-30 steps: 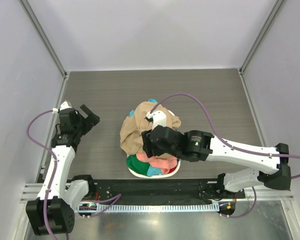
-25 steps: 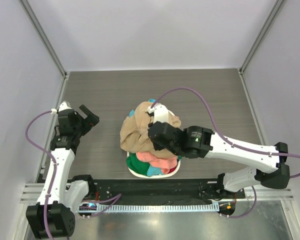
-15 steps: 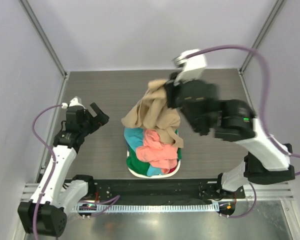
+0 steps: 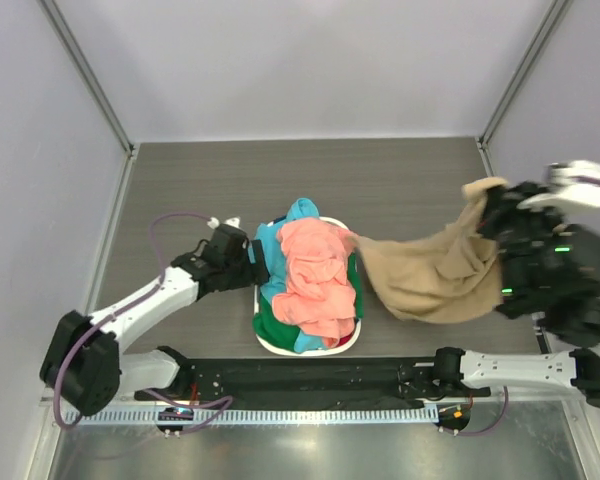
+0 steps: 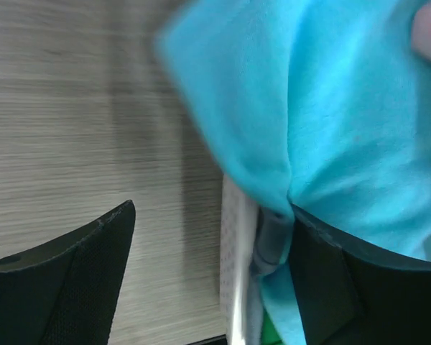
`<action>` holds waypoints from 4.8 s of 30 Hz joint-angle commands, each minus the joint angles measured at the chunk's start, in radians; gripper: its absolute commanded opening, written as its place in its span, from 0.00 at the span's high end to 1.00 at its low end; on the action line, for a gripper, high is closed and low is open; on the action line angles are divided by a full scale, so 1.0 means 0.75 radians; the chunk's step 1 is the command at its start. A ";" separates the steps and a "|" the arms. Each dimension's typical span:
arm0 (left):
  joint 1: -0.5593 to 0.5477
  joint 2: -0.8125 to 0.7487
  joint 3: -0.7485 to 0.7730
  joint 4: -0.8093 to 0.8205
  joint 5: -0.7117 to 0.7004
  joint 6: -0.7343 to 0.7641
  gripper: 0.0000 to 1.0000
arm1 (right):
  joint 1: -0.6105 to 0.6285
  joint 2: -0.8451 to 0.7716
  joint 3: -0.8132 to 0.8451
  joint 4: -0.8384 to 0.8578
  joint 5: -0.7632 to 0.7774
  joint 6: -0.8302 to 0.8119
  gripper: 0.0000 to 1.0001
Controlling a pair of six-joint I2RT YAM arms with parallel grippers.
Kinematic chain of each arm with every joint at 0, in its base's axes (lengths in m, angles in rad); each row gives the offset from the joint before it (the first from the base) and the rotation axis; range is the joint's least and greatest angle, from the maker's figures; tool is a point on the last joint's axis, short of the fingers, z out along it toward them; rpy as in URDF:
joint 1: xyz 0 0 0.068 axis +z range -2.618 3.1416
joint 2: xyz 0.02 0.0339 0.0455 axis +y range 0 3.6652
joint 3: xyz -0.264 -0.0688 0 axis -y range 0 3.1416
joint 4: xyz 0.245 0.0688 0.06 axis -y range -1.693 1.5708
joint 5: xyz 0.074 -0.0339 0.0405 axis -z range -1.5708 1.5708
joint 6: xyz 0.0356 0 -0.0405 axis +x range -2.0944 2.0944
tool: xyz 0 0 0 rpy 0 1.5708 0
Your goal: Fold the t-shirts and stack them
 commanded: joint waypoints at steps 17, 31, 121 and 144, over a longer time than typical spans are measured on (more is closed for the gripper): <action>0.298 0.453 0.437 -0.158 -0.300 0.241 1.00 | 0.010 -0.009 -0.496 -0.181 -0.025 0.415 0.99; 0.910 1.713 2.168 -0.609 -0.425 0.609 1.00 | -0.070 0.421 -0.705 -0.216 -0.609 0.771 0.99; 0.544 -0.239 0.569 -0.557 -0.061 0.389 0.00 | -0.971 0.411 -0.279 -0.273 -1.071 0.463 0.01; 0.528 -0.170 0.251 -0.314 0.113 0.145 0.00 | -1.189 0.498 -0.799 -0.253 -1.940 0.818 0.05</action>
